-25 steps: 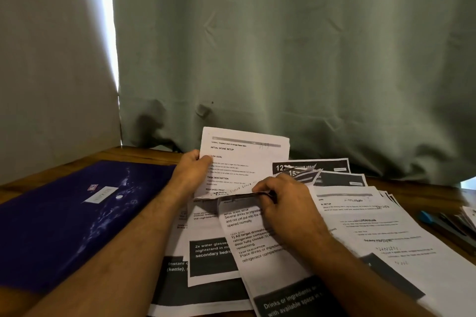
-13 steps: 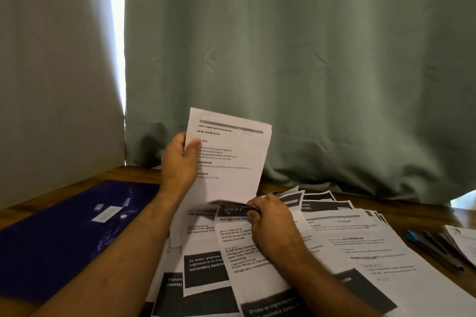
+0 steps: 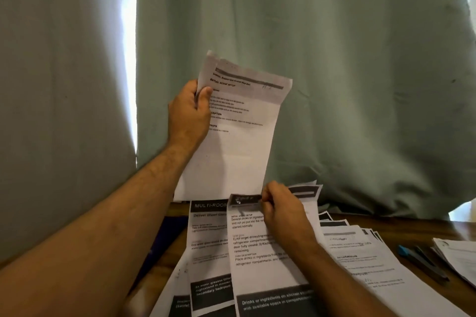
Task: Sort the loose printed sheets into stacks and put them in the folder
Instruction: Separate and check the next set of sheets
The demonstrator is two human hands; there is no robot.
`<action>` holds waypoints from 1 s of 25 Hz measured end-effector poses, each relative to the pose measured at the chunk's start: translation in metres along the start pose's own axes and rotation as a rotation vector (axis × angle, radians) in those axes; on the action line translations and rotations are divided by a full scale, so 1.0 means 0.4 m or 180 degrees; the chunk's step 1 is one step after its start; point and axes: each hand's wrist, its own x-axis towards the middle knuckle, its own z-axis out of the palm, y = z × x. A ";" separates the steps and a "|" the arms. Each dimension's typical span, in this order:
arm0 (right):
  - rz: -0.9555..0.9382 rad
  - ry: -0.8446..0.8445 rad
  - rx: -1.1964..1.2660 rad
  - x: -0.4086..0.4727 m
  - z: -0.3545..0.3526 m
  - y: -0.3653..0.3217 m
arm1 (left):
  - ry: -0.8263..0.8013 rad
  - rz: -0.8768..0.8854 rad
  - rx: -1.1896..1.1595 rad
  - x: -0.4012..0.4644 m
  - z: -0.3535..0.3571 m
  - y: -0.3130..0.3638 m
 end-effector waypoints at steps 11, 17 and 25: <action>-0.1075 0.1445 0.0393 0.180 -0.232 -0.180 | 0.0090 -0.0337 -0.1219 0.065 -0.026 0.136; -0.1412 0.1823 0.0357 0.208 -0.325 -0.255 | -0.0461 -0.1427 -0.2157 0.004 0.009 0.125; -0.0472 0.0913 -0.0020 0.176 -0.250 -0.119 | -0.1579 -0.3732 -0.2700 -0.190 0.123 -0.035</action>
